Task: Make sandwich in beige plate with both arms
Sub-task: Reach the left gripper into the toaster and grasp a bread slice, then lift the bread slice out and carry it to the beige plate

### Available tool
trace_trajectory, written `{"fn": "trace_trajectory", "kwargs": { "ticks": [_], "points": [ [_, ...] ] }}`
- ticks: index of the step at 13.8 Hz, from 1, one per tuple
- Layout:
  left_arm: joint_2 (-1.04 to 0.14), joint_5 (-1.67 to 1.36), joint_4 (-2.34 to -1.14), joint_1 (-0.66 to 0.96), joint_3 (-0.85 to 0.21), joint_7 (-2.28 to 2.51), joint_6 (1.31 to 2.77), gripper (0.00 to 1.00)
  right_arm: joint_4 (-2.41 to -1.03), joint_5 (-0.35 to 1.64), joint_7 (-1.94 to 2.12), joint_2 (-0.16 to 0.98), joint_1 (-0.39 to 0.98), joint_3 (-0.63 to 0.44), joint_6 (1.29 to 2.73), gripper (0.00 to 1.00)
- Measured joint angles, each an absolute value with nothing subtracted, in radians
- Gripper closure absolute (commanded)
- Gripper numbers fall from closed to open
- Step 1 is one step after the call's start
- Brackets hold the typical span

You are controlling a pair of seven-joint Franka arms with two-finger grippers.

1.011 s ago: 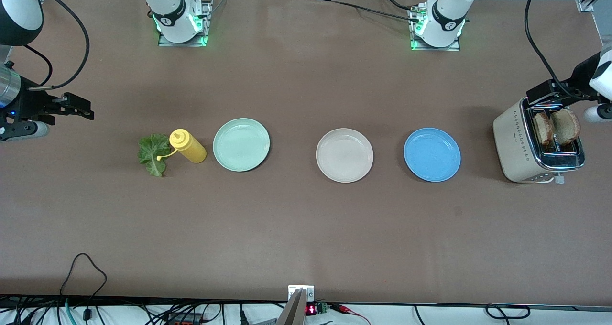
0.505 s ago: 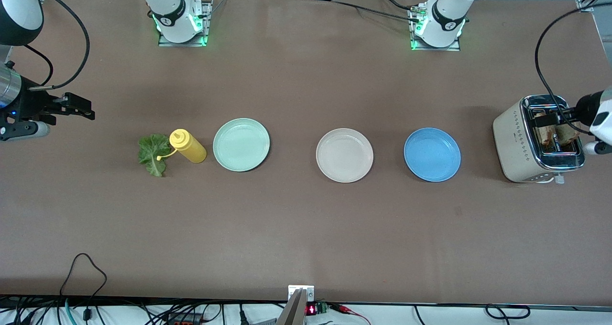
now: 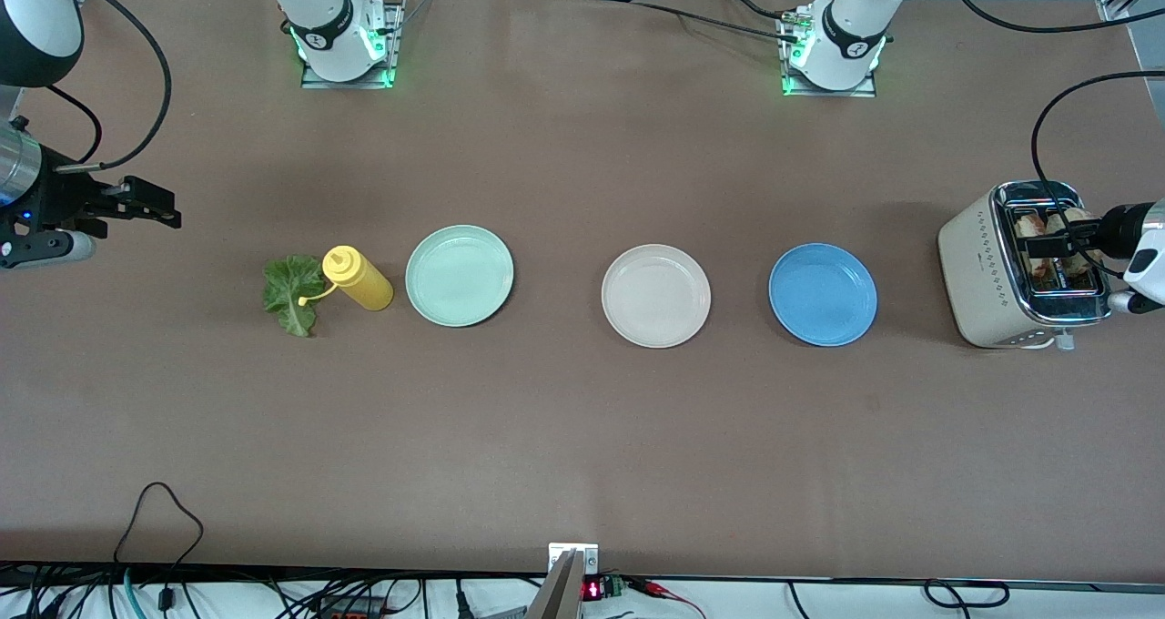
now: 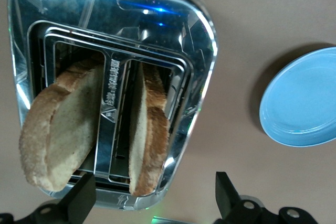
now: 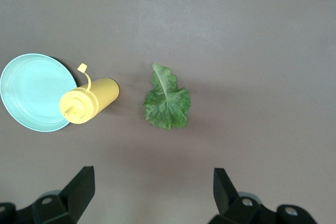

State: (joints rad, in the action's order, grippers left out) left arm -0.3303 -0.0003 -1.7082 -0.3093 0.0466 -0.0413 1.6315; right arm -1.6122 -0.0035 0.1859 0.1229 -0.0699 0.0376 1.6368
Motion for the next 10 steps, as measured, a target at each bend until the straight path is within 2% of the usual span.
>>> {"fn": "trace_trajectory", "kwargs": {
  "ticks": [3, 8, 10],
  "points": [
    [-0.345, 0.0, -1.708, -0.31, 0.044, -0.047, 1.631, 0.22, -1.614, -0.004, 0.186, 0.123, -0.07, 0.038, 1.636, 0.0],
    [-0.359, 0.0, -1.708, -0.315, 0.044, -0.048, 1.63, 0.7, -1.614, -0.004, 0.186, 0.123, -0.07, 0.038, 1.636, 0.0],
    [-0.364, 0.0, -1.708, -0.318, 0.044, -0.048, 1.63, 0.86, -1.614, -0.004, 0.186, 0.123, -0.07, 0.038, 1.636, 0.0]
  ]
}}
